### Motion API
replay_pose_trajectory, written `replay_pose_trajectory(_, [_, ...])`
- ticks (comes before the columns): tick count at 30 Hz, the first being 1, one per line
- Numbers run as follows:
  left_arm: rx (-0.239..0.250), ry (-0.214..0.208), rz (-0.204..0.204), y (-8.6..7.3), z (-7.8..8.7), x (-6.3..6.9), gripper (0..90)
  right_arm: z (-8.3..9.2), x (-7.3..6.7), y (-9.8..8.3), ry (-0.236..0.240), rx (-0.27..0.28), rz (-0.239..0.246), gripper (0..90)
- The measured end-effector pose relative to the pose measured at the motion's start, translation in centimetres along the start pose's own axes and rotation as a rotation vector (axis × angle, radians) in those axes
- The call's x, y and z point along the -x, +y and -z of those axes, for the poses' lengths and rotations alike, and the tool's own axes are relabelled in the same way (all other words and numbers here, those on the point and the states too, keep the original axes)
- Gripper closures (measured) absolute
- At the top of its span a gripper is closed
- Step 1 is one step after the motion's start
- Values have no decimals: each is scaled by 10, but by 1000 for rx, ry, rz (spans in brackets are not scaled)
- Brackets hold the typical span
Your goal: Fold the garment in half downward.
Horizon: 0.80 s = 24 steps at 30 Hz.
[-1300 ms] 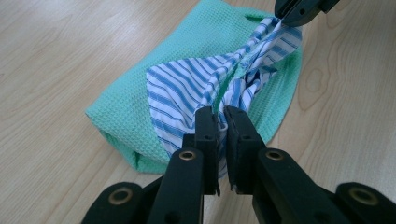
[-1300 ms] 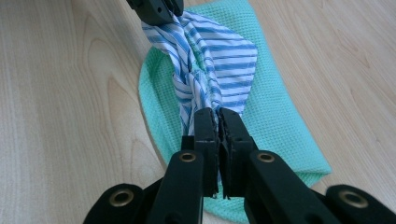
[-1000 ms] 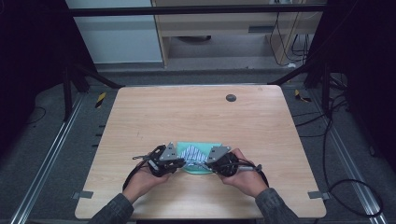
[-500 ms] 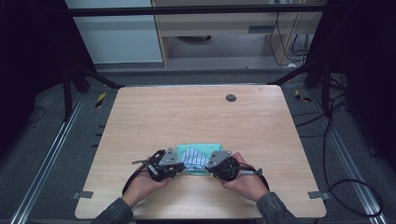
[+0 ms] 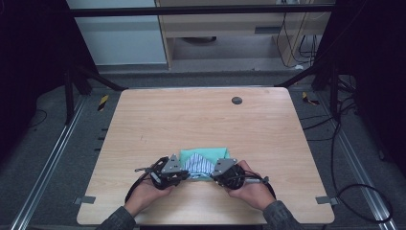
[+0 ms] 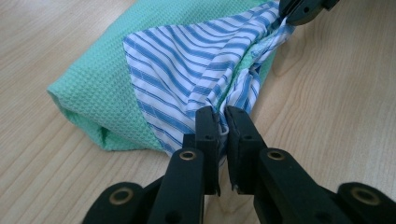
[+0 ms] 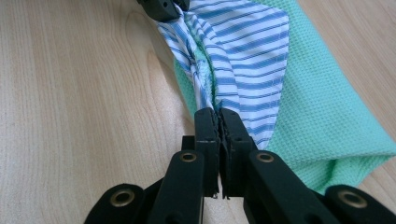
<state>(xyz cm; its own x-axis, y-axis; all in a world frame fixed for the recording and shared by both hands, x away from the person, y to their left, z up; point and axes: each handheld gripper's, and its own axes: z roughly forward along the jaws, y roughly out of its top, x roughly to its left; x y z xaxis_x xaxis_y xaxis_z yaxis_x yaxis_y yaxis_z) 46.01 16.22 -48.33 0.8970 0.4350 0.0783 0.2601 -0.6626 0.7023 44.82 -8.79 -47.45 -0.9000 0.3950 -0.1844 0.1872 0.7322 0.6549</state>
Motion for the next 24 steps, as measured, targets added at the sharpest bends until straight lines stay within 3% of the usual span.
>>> replay_pose_trajectory(24, [9, -11, 8, -7, -1, 8, 814, 1, -9, -5, 8, -8, -3, 867])
